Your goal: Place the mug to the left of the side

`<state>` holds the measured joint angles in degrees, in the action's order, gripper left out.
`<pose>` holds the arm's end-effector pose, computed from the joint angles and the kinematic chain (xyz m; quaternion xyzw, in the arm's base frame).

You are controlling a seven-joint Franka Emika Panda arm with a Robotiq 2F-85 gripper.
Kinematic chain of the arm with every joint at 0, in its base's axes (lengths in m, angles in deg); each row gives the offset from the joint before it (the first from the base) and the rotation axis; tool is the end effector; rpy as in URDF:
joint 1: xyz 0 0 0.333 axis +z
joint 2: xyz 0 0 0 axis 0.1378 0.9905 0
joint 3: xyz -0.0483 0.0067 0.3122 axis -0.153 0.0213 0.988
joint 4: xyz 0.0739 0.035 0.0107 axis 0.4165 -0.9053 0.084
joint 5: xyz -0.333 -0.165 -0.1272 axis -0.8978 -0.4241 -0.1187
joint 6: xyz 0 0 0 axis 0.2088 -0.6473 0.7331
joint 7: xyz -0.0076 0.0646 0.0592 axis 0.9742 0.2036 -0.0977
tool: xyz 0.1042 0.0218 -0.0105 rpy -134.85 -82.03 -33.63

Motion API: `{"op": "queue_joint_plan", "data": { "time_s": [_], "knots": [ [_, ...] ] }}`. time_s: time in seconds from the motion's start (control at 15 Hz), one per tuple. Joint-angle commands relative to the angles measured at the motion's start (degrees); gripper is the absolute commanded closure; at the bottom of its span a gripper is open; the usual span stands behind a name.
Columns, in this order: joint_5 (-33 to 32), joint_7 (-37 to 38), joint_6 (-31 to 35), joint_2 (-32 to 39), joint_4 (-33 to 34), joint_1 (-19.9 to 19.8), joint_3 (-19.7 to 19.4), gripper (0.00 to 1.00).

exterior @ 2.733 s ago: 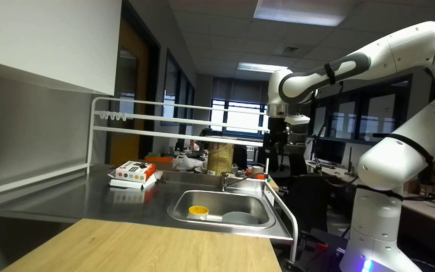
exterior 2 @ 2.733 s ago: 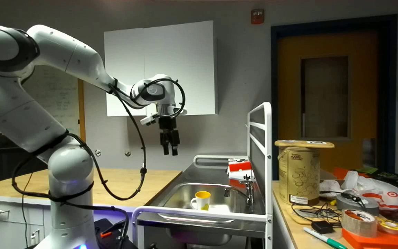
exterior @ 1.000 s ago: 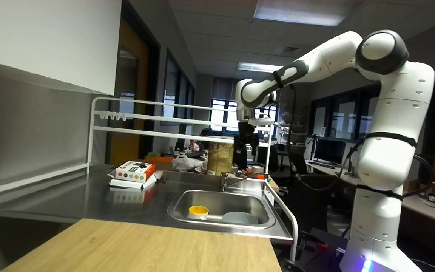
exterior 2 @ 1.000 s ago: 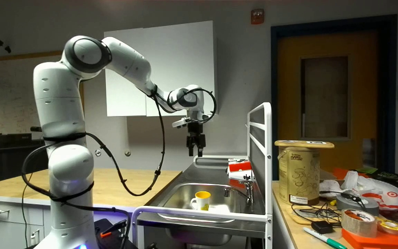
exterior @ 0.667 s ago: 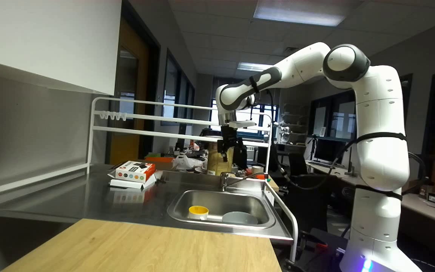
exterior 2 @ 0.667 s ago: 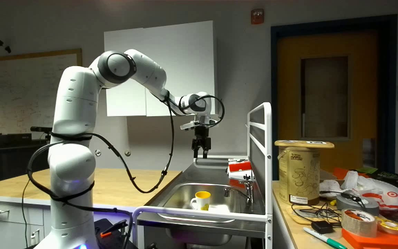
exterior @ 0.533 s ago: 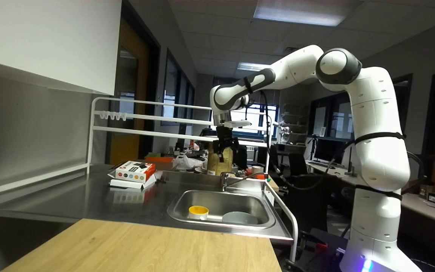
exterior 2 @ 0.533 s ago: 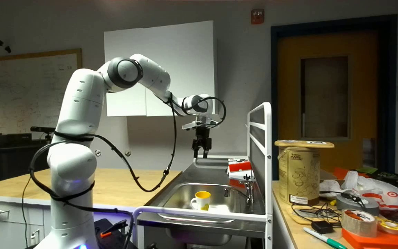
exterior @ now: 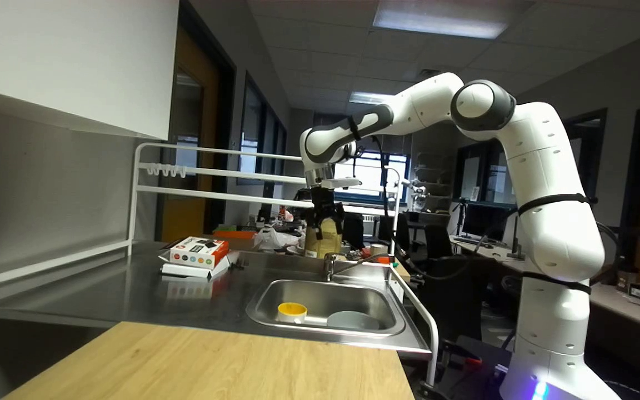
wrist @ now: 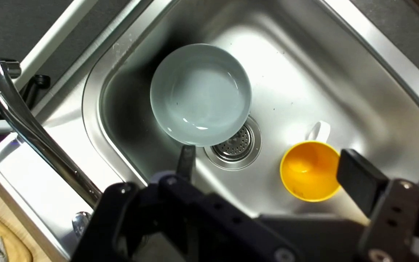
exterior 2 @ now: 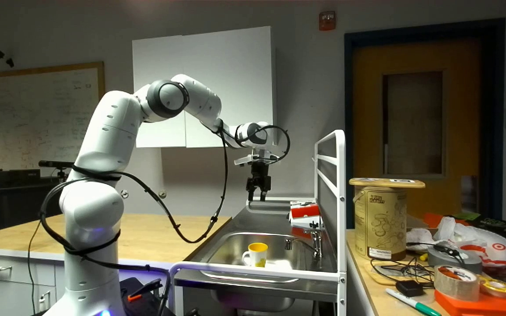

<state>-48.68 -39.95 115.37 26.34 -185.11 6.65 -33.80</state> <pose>0.6131 -0.0319 0.4076 0.9817 -0.1181 -0.1346 0.0656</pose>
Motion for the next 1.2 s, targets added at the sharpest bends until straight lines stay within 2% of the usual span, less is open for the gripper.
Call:
{"op": "queue_joint_plan", "data": {
  "time_s": [0.0,0.2,0.6,1.13],
  "knots": [
    [4.8,0.6,2.1,3.0,1.8,-0.9,-1.1,0.00],
    [10.8,2.7,0.7,11.5,8.0,-1.5,-1.4,0.00],
    [17.7,11.1,-1.9,27.2,20.0,-1.5,-2.0,0.00],
    [21.1,19.1,-6.4,38.6,33.3,-2.4,-2.9,0.00]
  ]
}}
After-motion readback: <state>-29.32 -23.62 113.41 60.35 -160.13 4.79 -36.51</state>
